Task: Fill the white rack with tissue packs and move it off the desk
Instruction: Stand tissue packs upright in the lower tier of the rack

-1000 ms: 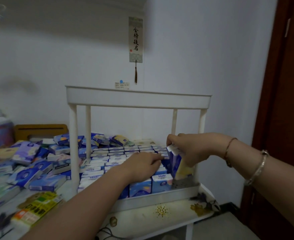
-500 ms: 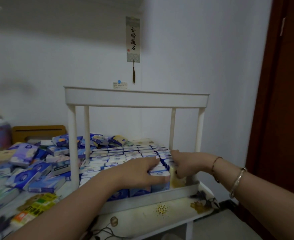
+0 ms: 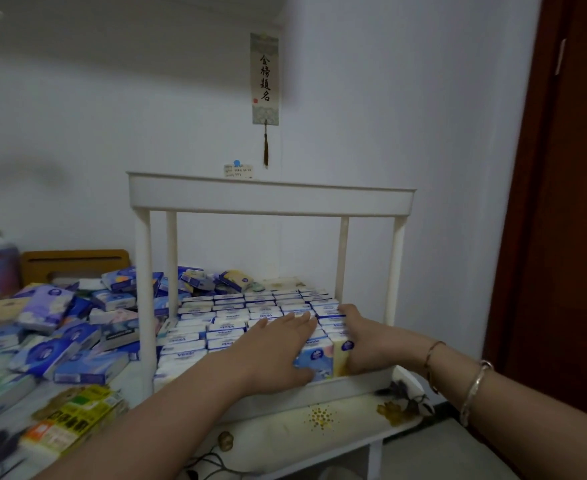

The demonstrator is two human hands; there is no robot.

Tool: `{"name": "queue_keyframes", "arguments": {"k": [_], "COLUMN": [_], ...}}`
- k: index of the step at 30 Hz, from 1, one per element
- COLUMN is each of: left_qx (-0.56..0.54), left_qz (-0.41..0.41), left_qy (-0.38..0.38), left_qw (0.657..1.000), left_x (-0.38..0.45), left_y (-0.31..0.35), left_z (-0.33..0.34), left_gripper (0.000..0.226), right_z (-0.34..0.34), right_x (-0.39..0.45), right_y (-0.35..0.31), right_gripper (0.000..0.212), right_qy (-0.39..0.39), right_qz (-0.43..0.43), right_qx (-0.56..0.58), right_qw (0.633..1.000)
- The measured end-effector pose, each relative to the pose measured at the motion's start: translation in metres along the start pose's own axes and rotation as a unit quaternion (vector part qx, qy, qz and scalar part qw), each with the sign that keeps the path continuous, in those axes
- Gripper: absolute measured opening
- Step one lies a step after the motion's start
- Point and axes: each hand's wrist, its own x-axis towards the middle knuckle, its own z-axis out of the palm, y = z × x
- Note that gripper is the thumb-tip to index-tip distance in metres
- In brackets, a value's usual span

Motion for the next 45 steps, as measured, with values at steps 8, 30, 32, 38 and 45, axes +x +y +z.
{"name": "queue_keyframes", "arguments": {"k": [8,30,32,38,45], "left_qx": [-0.014,-0.151,-0.110,0.020,0.087], "left_qz": [0.001,-0.297,-0.352,-0.495,-0.593], "left_qy": [0.014,0.328,0.321,0.308,0.277], "left_qw": [1.000,0.884,0.872,0.812,0.751], "left_x": [-0.008,-0.269,-0.288,-0.323,-0.332], "left_y": [0.000,-0.155,-0.179,-0.242,-0.265], "left_z": [-0.011,-0.023,-0.006,0.030,0.046], "left_gripper": [0.082,0.017,0.013,0.047,0.063], "right_z": [-0.010,0.114,0.137,0.194,0.223], "right_x": [-0.014,-0.022,-0.009,0.039,0.087], "right_y": [-0.010,-0.242,-0.263,-0.316,-0.341], "right_gripper": [0.078,0.022,0.021,0.018,0.049], "right_qy": [0.089,0.150,0.129,0.054,0.014], "right_qz": [-0.087,-0.495,-0.498,-0.446,-0.327], "right_qx": [-0.050,0.056,0.059,0.027,-0.156], "right_qw": [0.991,0.854,0.856,0.893,0.932]}}
